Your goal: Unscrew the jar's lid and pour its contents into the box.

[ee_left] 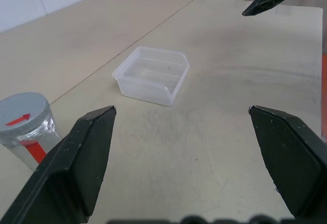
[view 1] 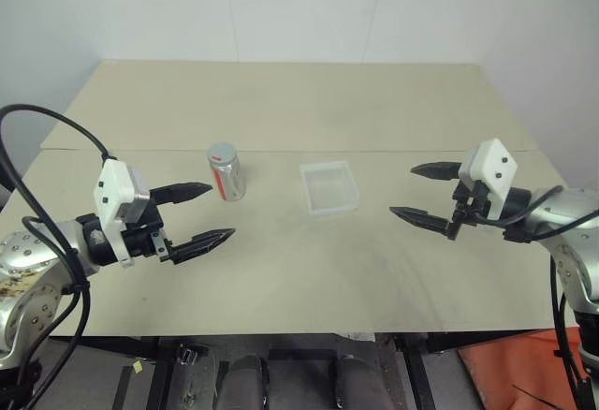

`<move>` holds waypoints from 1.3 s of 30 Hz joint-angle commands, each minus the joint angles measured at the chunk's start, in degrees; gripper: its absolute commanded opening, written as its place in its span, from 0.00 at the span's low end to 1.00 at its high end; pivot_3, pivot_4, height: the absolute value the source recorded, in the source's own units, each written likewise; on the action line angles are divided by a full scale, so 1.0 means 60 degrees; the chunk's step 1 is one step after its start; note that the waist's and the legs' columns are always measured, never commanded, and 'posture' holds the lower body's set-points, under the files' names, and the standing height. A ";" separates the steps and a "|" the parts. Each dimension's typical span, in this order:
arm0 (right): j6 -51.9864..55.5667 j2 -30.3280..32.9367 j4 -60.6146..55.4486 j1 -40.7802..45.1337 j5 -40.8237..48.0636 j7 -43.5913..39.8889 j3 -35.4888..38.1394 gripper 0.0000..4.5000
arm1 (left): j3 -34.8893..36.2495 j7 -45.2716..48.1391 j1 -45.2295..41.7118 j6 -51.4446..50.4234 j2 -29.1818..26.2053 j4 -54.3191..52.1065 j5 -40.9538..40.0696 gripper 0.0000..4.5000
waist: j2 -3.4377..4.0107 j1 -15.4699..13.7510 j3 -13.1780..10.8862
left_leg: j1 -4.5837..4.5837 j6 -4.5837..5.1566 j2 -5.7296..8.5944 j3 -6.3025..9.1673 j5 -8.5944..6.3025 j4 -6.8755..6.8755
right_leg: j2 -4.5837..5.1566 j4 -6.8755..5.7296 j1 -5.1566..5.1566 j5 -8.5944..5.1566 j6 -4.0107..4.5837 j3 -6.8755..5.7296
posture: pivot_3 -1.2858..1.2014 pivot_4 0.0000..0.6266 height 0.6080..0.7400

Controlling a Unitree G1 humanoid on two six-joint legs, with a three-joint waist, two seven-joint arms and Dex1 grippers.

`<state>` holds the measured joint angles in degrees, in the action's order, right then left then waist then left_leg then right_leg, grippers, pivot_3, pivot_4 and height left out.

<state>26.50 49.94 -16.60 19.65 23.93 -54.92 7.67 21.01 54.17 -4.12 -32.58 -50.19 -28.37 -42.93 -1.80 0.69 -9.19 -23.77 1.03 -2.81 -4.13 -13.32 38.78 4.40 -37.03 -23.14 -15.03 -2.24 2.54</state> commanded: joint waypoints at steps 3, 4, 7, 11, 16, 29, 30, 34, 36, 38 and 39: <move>-0.0013 0.0041 -0.0138 0.0232 0.0105 0.0067 0.0200 0.99 | 0.0225 0.0059 -0.0021 0.0241 0.0000 -0.0086 -0.0028 1.00 | 0.0000 0.0001 0.0000 | 0.0000 0.0000 0.0000 0.0000 0.0000 0.0000 | 0.0000 0.0000 0.0000 0.0000 0.0000 0.0000 | 0.52 0.24 1.00; -0.0004 0.0026 -0.0166 0.0242 0.0155 0.0051 0.0211 0.99 | 0.0246 0.0001 0.0015 0.0255 0.0036 -0.0106 0.0005 1.00 | 0.0000 0.0001 0.0000 | 0.0000 0.0000 0.0000 0.0000 0.0000 0.0000 | 0.0000 0.0000 0.0000 0.0000 0.0000 0.0000 | 0.52 0.24 1.00; 0.0047 0.0012 -0.0245 0.0263 0.0307 -0.0016 0.0258 0.99 | 0.0313 -0.0181 0.0158 0.0265 0.0121 -0.0145 0.0115 1.00 | 0.0000 0.0001 0.0000 | 0.0000 0.0000 0.0000 0.0001 0.0000 0.0000 | 0.0000 0.0000 0.0000 0.0000 0.0000 0.0000 | 0.52 0.24 1.00; 0.0042 -0.0018 -0.0300 0.0253 0.0341 0.0017 0.0158 0.99 | 0.0385 -0.0717 0.0499 0.0280 0.0294 0.0033 0.0548 1.00 | 0.0000 0.0014 0.0000 | 0.0001 0.0000 -0.0002 0.0003 0.0000 -0.0001 | 0.0000 0.0000 0.0000 0.0000 0.0000 0.0002 | 0.52 0.24 1.00; -0.0042 -0.0116 -0.0201 0.0360 0.0289 0.0017 -0.0011 0.99 | 0.0353 -0.1828 0.0597 0.0384 0.0937 0.0319 0.1114 1.00 | 0.0000 0.0003 0.0000 | 0.0001 0.0000 -0.0001 0.0006 0.0000 0.0000 | 0.0000 0.0001 0.0001 0.0001 0.0001 -0.0001 | 0.52 0.24 1.00; -0.0174 -0.0309 -0.0136 0.0913 0.0218 -0.0070 -0.0334 0.99 | -0.1257 -0.4607 -0.0681 0.2083 0.3738 0.2130 0.3603 1.00 | -0.0001 -0.0093 0.0000 | -0.0001 0.0000 0.0006 0.0043 0.0000 0.0005 | 0.0002 0.0001 0.0007 0.0008 -0.0001 -0.0003 | 0.52 0.24 1.00; -0.0163 -0.0306 -0.0190 0.0915 0.0240 -0.0084 -0.0314 0.99 | -0.1354 -0.4582 -0.0854 0.2248 0.3832 0.2417 0.3704 1.00 | -0.0001 -0.0098 0.0000 | -0.0002 0.0000 0.0006 0.0043 0.0000 0.0005 | 0.0000 0.0001 0.0007 0.0007 -0.0001 -0.0004 | 0.52 0.24 1.00; -0.0060 -0.0294 -0.0455 0.0846 0.0384 -0.0058 -0.0185 0.99 | -0.1707 -0.4580 -0.1651 0.2955 0.4134 0.3699 0.4169 1.00 | -0.0002 -0.0120 0.0000 | -0.0004 0.0001 0.0009 0.0041 0.0000 0.0005 | 0.0003 0.0002 0.0007 0.0008 -0.0002 -0.0003 | 0.52 0.24 1.00; 0.0012 -0.0297 -0.0652 0.0755 0.0473 -0.0002 -0.0100 0.99 | -0.1833 -0.4779 -0.2062 0.3384 0.4310 0.4361 0.4503 1.00 | -0.0002 -0.0130 0.0000 | -0.0004 0.0001 0.0010 0.0041 0.0000 0.0005 | 0.0003 0.0001 0.0007 0.0008 -0.0003 -0.0004 | 0.52 0.24 1.00; 0.0056 -0.0275 -0.0837 0.0629 0.0567 0.0028 -0.0012 0.99 | -0.1904 -0.4871 -0.2422 0.3664 0.4471 0.4900 0.4664 1.00 | -0.0002 -0.0147 0.0000 | -0.0005 0.0001 0.0010 0.0040 0.0000 0.0007 | 0.0001 0.0000 0.0008 0.0009 -0.0003 -0.0008 | 0.52 0.24 1.00; 0.0083 -0.0253 -0.0918 0.0575 0.0613 0.0043 0.0031 0.99 | -0.1955 -0.4855 -0.2583 0.3766 0.4538 0.5124 0.4712 1.00 | -0.0002 -0.0150 0.0000 | -0.0006 0.0001 0.0010 0.0040 0.0000 0.0007 | 0.0002 0.0001 0.0007 0.0009 -0.0003 -0.0008 | 0.52 0.24 1.00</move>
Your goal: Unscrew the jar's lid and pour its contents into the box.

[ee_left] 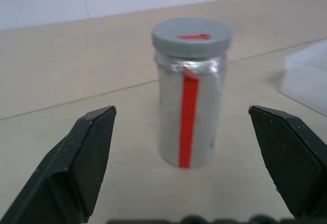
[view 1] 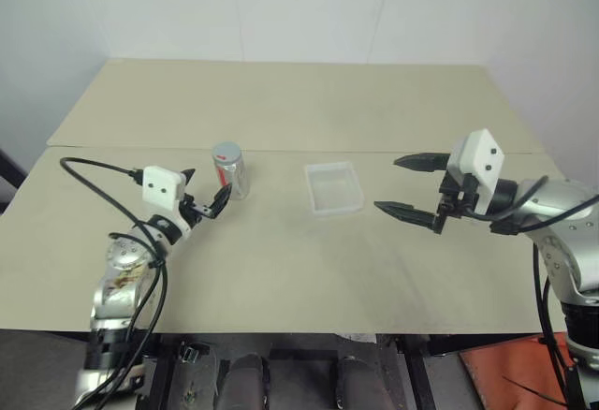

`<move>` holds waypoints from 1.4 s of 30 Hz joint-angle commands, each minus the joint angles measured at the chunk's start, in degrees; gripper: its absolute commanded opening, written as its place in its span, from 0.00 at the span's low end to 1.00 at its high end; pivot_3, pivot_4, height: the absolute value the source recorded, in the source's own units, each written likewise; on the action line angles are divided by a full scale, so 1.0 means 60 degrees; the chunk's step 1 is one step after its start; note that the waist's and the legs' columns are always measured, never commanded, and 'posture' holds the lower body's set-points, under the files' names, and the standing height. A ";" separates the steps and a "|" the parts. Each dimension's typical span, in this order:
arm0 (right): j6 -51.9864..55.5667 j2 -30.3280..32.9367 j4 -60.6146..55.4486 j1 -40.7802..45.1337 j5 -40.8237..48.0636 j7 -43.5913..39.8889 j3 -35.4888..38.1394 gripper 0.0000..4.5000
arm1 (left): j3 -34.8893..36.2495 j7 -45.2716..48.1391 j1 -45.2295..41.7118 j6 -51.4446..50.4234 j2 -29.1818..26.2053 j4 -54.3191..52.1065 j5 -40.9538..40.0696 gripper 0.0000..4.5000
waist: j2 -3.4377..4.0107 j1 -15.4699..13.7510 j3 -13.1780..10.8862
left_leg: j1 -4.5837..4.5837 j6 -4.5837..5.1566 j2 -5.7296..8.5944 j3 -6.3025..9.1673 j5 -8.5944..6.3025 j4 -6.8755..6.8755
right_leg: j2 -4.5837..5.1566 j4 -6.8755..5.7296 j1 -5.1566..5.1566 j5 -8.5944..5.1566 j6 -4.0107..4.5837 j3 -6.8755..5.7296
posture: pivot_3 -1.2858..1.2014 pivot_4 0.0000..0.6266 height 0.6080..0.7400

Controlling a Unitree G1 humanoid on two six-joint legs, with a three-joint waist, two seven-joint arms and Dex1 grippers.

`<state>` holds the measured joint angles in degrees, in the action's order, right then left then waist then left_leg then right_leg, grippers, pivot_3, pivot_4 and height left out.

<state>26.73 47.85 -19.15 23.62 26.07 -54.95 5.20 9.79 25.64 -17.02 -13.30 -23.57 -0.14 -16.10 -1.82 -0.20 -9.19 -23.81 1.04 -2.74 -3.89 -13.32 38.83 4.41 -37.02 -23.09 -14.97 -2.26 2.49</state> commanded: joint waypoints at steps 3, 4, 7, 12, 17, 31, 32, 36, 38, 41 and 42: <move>0.0113 0.0150 -0.0688 -0.0248 0.0357 0.0071 0.0596 0.99 | -0.0272 -0.0035 -0.0842 0.0743 0.0312 0.0928 0.0334 1.00 | -0.0001 -0.0013 -0.0001 | -0.0004 0.0000 0.0002 0.0003 0.0000 0.0000 | 0.0003 0.0001 -0.0002 0.0002 -0.0004 0.0001 | 0.52 0.24 1.00; 0.0128 0.0166 -0.0732 -0.0291 0.0383 0.0086 0.0639 0.99 | -0.0320 -0.0057 -0.0947 0.0791 0.0371 0.1071 0.0385 1.00 | -0.0001 -0.0024 -0.0001 | -0.0004 0.0000 0.0002 0.0002 0.0000 0.0001 | 0.0002 0.0001 -0.0001 0.0002 -0.0004 0.0000 | 0.52 0.24 1.00; 0.0160 0.0196 -0.0814 -0.0378 0.0452 0.0116 0.0729 0.99 | -0.0443 -0.0150 -0.1171 0.0849 0.0459 0.1398 0.0576 1.00 | -0.0001 -0.0031 -0.0001 | -0.0004 0.0000 0.0002 -0.0001 0.0000 0.0004 | 0.0001 -0.0002 0.0000 0.0003 -0.0006 -0.0001 | 0.52 0.24 1.00; 0.0185 0.0174 -0.0922 -0.0482 0.0518 0.0177 0.0794 0.99 | -0.0545 -0.0576 -0.1620 0.1289 0.0726 0.2170 0.1013 1.00 | -0.0002 -0.0036 -0.0001 | -0.0004 0.0000 0.0003 0.0000 0.0000 0.0003 | 0.0000 0.0000 0.0000 0.0004 -0.0007 -0.0002 | 0.52 0.24 1.00; 0.0154 0.0161 -0.0908 -0.0448 0.0533 0.0198 0.0770 0.99 | -0.0510 -0.0698 -0.1864 0.1523 0.0908 0.2660 0.1107 1.00 | -0.0002 -0.0045 -0.0001 | -0.0004 0.0000 0.0004 0.0001 0.0000 0.0004 | 0.0001 0.0000 0.0000 0.0004 -0.0008 -0.0002 | 0.52 0.24 1.00; 0.0245 0.0137 -0.1084 -0.0408 0.0639 0.0255 0.0720 1.00 | -0.0533 -0.0780 -0.2192 0.2435 0.1376 0.3695 0.1183 0.57 | -0.0004 -0.0066 -0.0002 | -0.0006 0.0000 0.0005 -0.0002 0.0000 0.0004 | 0.0001 0.0001 0.0000 0.0005 -0.0009 -0.0003 | 0.52 0.24 1.00; 0.0259 0.0137 -0.1118 -0.0417 0.0646 0.0263 0.0718 1.00 | -0.0553 -0.0762 -0.2222 0.2544 0.1384 0.3780 0.1204 0.50 | -0.0004 -0.0066 -0.0002 | -0.0006 0.0000 0.0006 -0.0002 0.0000 0.0004 | 0.0001 0.0001 0.0001 0.0005 -0.0009 -0.0003 | 0.52 0.24 1.00; 0.0294 0.0118 -0.1289 -0.0505 0.0710 0.0288 0.0695 1.00 | -0.0591 -0.0724 -0.2254 0.2806 0.1392 0.3838 0.1220 0.43 | -0.0004 -0.0058 -0.0002 | -0.0007 0.0000 0.0005 0.0000 0.0000 0.0003 | 0.0001 0.0001 -0.0001 0.0005 -0.0009 -0.0003 | 0.52 0.24 1.00; 0.0310 0.0078 -0.1330 -0.0470 0.0756 0.0326 0.0626 1.00 | -0.0750 -0.0260 -0.2136 0.2436 0.1124 0.3285 0.1135 0.43 | -0.0005 -0.0059 -0.0003 | -0.0007 0.0000 0.0005 0.0000 0.0000 0.0004 | 0.0001 0.0001 -0.0001 0.0005 -0.0009 -0.0003 | 0.52 0.24 1.00; 0.0330 -0.0001 -0.1259 -0.0221 0.0825 0.0331 0.0492 1.00 | -0.0867 0.1053 -0.1948 0.1291 0.0343 0.1955 0.0506 0.43 | -0.0006 -0.0018 -0.0004 | -0.0007 0.0000 0.0004 -0.0005 0.0000 0.0003 | 0.0000 0.0000 -0.0002 0.0005 -0.0009 -0.0004 | 0.52 0.24 1.00; 0.0319 -0.0031 -0.1218 -0.0141 0.0839 0.0323 0.0449 1.00 | -0.0864 0.1362 -0.1915 0.1055 0.0127 0.1658 0.0361 0.43 | -0.0006 0.0012 -0.0004 | -0.0010 -0.0001 0.0003 -0.0006 0.0000 0.0003 | -0.0002 0.0000 -0.0005 0.0005 -0.0009 -0.0003 | 0.52 0.24 1.00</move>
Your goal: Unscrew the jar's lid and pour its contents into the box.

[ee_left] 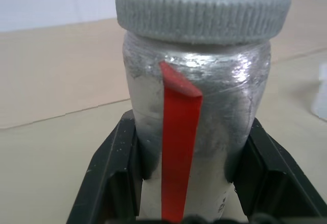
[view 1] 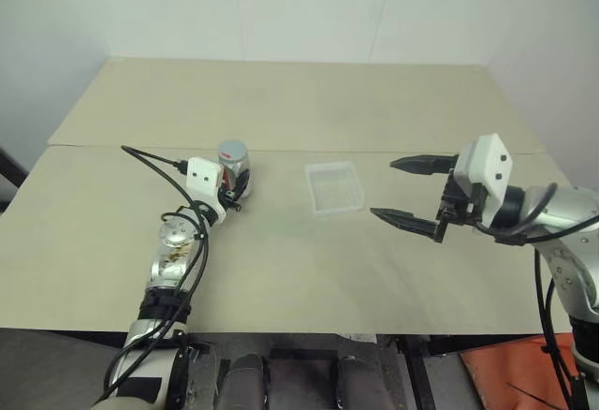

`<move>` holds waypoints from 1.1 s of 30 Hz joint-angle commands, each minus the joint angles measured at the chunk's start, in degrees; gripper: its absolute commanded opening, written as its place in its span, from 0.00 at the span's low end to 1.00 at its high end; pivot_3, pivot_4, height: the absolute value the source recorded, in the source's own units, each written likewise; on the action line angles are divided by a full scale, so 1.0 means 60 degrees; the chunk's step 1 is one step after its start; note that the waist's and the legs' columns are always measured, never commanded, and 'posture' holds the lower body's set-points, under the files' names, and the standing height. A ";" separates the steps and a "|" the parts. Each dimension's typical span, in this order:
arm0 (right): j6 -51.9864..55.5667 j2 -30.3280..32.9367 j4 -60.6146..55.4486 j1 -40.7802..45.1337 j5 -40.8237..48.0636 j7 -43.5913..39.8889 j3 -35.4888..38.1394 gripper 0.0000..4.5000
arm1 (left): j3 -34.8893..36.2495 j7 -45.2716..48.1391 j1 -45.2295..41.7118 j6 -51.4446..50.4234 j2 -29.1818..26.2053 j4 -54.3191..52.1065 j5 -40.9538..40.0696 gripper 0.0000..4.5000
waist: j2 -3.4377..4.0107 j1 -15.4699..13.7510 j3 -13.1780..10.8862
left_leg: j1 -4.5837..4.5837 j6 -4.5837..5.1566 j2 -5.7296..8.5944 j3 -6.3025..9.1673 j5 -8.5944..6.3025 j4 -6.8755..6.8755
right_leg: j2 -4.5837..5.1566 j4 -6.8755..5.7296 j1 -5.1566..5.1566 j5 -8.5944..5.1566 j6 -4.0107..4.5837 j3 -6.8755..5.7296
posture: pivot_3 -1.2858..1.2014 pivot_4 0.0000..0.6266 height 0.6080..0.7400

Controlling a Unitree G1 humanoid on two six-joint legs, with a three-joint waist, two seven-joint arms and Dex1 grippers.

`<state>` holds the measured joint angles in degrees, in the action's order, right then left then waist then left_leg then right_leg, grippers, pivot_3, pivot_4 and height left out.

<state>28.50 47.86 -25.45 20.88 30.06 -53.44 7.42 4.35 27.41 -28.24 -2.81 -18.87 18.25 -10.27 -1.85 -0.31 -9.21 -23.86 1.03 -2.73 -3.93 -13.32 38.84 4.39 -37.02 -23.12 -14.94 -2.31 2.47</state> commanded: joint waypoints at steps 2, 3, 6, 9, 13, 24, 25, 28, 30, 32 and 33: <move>0.0091 -0.0180 -0.0046 0.0653 0.0336 0.0050 -0.0019 1.00 | 0.0118 0.2047 -0.0051 -0.1716 -0.1433 -0.2174 -0.1261 0.43 | 0.0000 0.0081 -0.0001 | -0.0001 -0.0001 -0.0002 0.0004 0.0001 -0.0001 | 0.0000 -0.0003 -0.0005 0.0000 0.0000 0.0001 | 0.52 0.24 1.00; 0.0177 -0.0286 0.0017 0.0866 0.0463 0.0056 -0.0068 1.00 | 0.0241 0.2457 -0.0112 -0.2435 -0.1829 -0.2528 -0.1730 0.43 | 0.0001 0.0127 0.0000 | -0.0001 -0.0001 -0.0006 0.0008 0.0001 -0.0001 | -0.0002 -0.0006 -0.0006 0.0000 0.0000 0.0001 | 0.52 0.24 1.00; 0.0715 -0.0866 0.0094 0.1674 0.1129 0.0270 -0.0242 1.00 | 0.0664 0.3516 -0.0334 -0.4274 -0.2847 -0.3363 -0.3202 0.43 | 0.0002 0.0202 0.0000 | 0.0007 -0.0001 -0.0010 0.0022 0.0001 0.0000 | -0.0003 -0.0009 -0.0002 0.0000 0.0000 0.0002 | 0.52 0.24 1.00; 0.1455 -0.1473 0.0093 0.2473 0.1656 0.0756 -0.0496 1.00 | 0.0724 0.4318 -0.0472 -0.5024 -0.3387 -0.3769 -0.3951 0.43 | 0.0003 0.0206 -0.0001 | 0.0007 -0.0001 -0.0010 0.0032 0.0001 -0.0003 | -0.0003 -0.0006 -0.0004 -0.0001 0.0000 0.0002 | 0.52 0.24 1.00; 0.2490 -0.2366 0.0416 0.3773 0.2118 0.1375 -0.1030 1.00 | 0.0396 0.5264 -0.0844 -0.5221 -0.3428 -0.3888 -0.4401 0.43 | 0.0005 0.0165 -0.0003 | 0.0005 -0.0001 -0.0009 0.0030 0.0001 0.0000 | -0.0002 -0.0010 -0.0006 -0.0001 0.0000 -0.0002 | 0.52 0.24 1.00; 0.3589 -0.3480 0.1379 0.5643 0.1729 0.2102 -0.2110 1.00 | -0.0908 0.7523 -0.2048 -0.3527 -0.2514 -0.2694 -0.3815 0.43 | 0.0006 0.0145 -0.0003 | -0.0028 0.0001 -0.0002 -0.0013 0.0002 0.0007 | -0.0004 -0.0008 -0.0029 -0.0001 0.0002 -0.0011 | 0.52 0.24 1.00; 0.3629 -0.3532 0.1456 0.5708 0.1634 0.2170 -0.2193 1.00 | -0.0963 0.7640 -0.2135 -0.3448 -0.2457 -0.2588 -0.3773 0.43 | 0.0006 0.0160 -0.0003 | -0.0032 0.0001 -0.0002 -0.0013 0.0002 0.0007 | -0.0004 -0.0008 -0.0031 -0.0001 0.0002 -0.0012 | 0.52 0.24 1.00; 0.3574 -0.3593 0.1585 0.5742 0.1297 0.2245 -0.2435 1.00 | -0.1039 0.7854 -0.2375 -0.3341 -0.2326 -0.2340 -0.3715 0.43 | 0.0006 0.0169 -0.0003 | -0.0048 0.0001 -0.0002 -0.0012 0.0002 0.0010 | -0.0004 -0.0010 -0.0047 -0.0001 0.0002 -0.0012 | 0.52 0.24 1.00; 0.3561 -0.3645 0.1624 0.5744 0.1127 0.2316 -0.2500 1.00 | -0.1085 0.7964 -0.2490 -0.3228 -0.2292 -0.2176 -0.3622 0.43 | 0.0006 0.0169 -0.0002 | -0.0069 0.0002 -0.0002 -0.0011 0.0002 0.0013 | -0.0004 -0.0014 -0.0071 0.0000 0.0001 -0.0011 | 0.52 0.24 1.00; 0.3566 -0.3690 0.1636 0.5746 0.1056 0.2329 -0.2496 1.00 | -0.1078 0.8057 -0.2549 -0.3176 -0.2258 -0.2070 -0.3563 0.43 | 0.0006 0.0169 -0.0003 | -0.0088 0.0002 -0.0002 -0.0011 0.0003 0.0015 | -0.0004 -0.0020 -0.0094 0.0000 0.0001 -0.0009 | 0.52 0.24 1.00; 0.3575 -0.3692 0.1615 0.5737 0.1060 0.2306 -0.2470 1.00 | -0.1077 0.8080 -0.2577 -0.3170 -0.2236 -0.2040 -0.3537 0.43 | 0.0006 0.0169 -0.0003 | -0.0094 0.0002 -0.0002 -0.0011 0.0003 0.0016 | -0.0004 -0.0021 -0.0101 0.0000 0.0001 -0.0009 | 0.52 0.24 1.00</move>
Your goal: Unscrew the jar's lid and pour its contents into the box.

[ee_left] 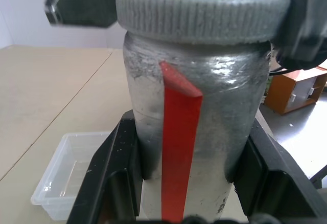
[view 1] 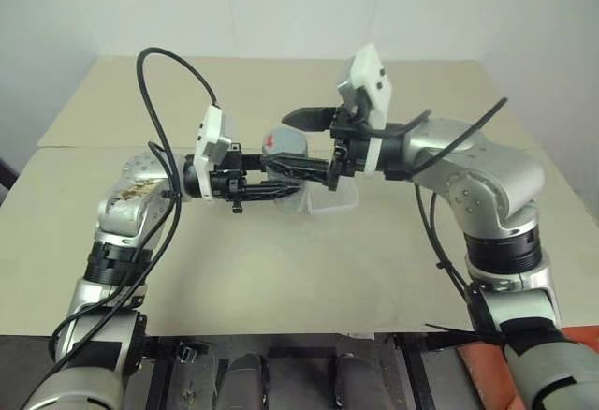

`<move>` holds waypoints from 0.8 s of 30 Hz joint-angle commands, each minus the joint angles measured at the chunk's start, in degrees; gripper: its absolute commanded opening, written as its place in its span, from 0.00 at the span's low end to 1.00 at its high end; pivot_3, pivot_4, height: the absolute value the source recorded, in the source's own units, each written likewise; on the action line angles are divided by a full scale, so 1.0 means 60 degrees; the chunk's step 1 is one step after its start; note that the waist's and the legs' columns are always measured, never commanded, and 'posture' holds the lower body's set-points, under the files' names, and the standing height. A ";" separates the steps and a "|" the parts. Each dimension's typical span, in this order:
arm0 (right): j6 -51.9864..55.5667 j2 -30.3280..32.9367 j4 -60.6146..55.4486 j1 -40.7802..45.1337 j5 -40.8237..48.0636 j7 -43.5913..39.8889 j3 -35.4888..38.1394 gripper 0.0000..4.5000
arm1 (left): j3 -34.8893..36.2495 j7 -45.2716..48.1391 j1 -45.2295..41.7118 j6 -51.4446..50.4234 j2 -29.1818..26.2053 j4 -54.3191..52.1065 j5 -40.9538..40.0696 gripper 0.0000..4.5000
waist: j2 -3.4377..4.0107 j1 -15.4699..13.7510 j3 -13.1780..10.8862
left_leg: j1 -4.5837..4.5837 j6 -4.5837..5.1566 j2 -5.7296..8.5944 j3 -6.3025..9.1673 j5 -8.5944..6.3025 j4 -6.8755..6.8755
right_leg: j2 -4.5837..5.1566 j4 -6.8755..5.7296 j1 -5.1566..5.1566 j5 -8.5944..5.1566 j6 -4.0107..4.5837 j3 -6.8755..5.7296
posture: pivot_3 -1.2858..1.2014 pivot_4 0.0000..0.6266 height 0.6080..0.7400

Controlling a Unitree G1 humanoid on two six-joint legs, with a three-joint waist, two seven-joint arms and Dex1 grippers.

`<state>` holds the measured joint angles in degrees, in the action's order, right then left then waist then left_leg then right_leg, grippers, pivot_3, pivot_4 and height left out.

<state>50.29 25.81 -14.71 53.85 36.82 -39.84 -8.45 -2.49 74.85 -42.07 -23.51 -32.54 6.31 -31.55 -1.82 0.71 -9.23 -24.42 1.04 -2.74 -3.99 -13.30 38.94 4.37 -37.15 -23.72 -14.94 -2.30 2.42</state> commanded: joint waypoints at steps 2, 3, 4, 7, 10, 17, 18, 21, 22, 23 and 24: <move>-0.0101 -0.0050 -0.0224 0.0206 -0.0078 0.0010 0.0220 1.00 | 0.0063 0.0212 -0.0309 0.0296 0.0068 0.0014 0.0050 0.43 | 0.0000 0.0000 0.0000 | -0.0005 0.0000 0.0000 -0.0001 0.0000 0.0000 | 0.0000 -0.0002 -0.0009 0.0000 0.0000 0.0001 | 0.52 0.24 1.00; -0.0110 -0.0065 -0.0264 0.0182 -0.0075 0.0025 0.0253 0.92 | 0.0047 0.0249 -0.0301 0.0302 0.0060 0.0038 0.0074 0.43 | 0.0000 0.0001 0.0000 | -0.0018 0.0000 0.0000 -0.0001 0.0000 0.0002 | 0.0000 -0.0007 -0.0024 0.0000 0.0000 0.0002 | 0.52 0.24 1.00; -0.0107 -0.0074 -0.0305 0.0160 -0.0073 0.0039 0.0279 0.87 | 0.0037 0.0272 -0.0287 0.0303 0.0052 0.0041 0.0087 0.43 | 0.0000 0.0002 0.0000 | -0.0036 -0.0001 0.0000 0.0001 0.0002 0.0007 | 0.0000 -0.0015 -0.0046 0.0001 0.0001 0.0004 | 0.52 0.24 1.00; -0.0137 -0.0124 -0.0388 0.0133 -0.0078 0.0081 0.0368 0.65 | 0.0011 0.0338 -0.0217 0.0298 0.0030 0.0065 0.0127 0.43 | 0.0000 0.0003 0.0000 | -0.0051 -0.0003 -0.0001 0.0002 0.0004 0.0008 | -0.0001 -0.0019 -0.0065 0.0002 0.0002 0.0005 | 0.52 0.24 1.00; -0.0191 -0.0172 -0.0530 0.0103 -0.0028 0.0135 0.0488 0.62 | -0.0027 0.0398 -0.0140 0.0243 -0.0001 0.0078 0.0153 0.43 | 0.0000 0.0002 0.0000 | -0.0053 -0.0003 0.0000 0.0001 0.0004 0.0008 | 0.0000 -0.0017 -0.0065 0.0002 0.0002 0.0005 | 0.52 0.24 1.00; -0.0488 -0.0202 -0.0587 -0.0035 0.0138 -0.0246 0.0532 0.62 | -0.0232 0.0958 0.0042 0.0145 -0.0130 -0.0047 0.0075 0.43 | 0.0000 0.0009 0.0000 | -0.0053 -0.0003 -0.0001 0.0001 0.0004 0.0008 | -0.0001 -0.0018 -0.0065 0.0002 0.0002 0.0004 | 0.52 0.24 1.00; -0.0629 -0.0158 -0.0544 -0.0120 0.0347 -0.0728 0.0565 0.62 | -0.0250 0.1126 0.0006 0.0192 -0.0135 0.0010 0.0050 0.43 | 0.0000 0.0006 0.0000 | -0.0053 -0.0003 -0.0001 0.0001 0.0004 0.0008 | -0.0001 -0.0018 -0.0066 0.0002 0.0002 0.0004 | 0.52 0.24 1.00; -0.1103 -0.0093 -0.0421 -0.0448 0.1042 -0.2354 0.0743 0.62 | -0.0225 0.1703 -0.0149 0.0181 -0.0123 0.0156 -0.0148 0.43 | 0.0000 -0.0020 0.0000 | -0.0053 -0.0002 0.0000 -0.0002 0.0004 0.0008 | -0.0001 -0.0014 -0.0061 0.0002 0.0002 0.0003 | 0.52 0.24 1.00; -0.1330 -0.0027 -0.0292 -0.0543 0.1236 -0.3180 0.0698 0.62 | -0.0259 0.1981 -0.0239 0.0160 -0.0127 0.0178 -0.0233 0.43 | 0.0000 -0.0021 0.0000 | -0.0053 -0.0002 0.0002 -0.0001 0.0004 0.0011 | -0.0001 -0.0012 -0.0058 0.0002 0.0002 0.0000 | 0.52 0.24 1.00; -0.1515 0.0021 -0.0168 -0.0591 0.1333 -0.3804 0.0636 0.62 | -0.0287 0.2198 -0.0310 0.0145 -0.0123 0.0188 -0.0288 0.43 | 0.0000 -0.0019 0.0000 | -0.0054 -0.0002 0.0002 -0.0001 0.0004 0.0013 | -0.0001 -0.0012 -0.0058 0.0002 0.0002 0.0000 | 0.52 0.24 1.00; -0.1551 0.0048 -0.0021 -0.0555 0.1408 -0.4245 0.0557 0.62 | -0.0318 0.2378 -0.0376 0.0114 -0.0114 0.0182 -0.0338 0.43 | 0.0000 -0.0017 0.0000 | -0.0053 -0.0002 0.0002 -0.0001 0.0004 0.0016 | -0.0001 -0.0013 -0.0055 0.0002 0.0001 0.0000 | 0.52 0.24 1.00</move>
<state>44.11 26.15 -13.20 49.60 40.65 -58.10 -7.29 -4.92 87.71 -42.99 -22.60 -32.94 7.37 -32.89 -1.82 0.60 -9.23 -24.74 1.03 -2.73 -4.00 -13.28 39.04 4.36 -37.23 -24.05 -14.93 -2.30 2.42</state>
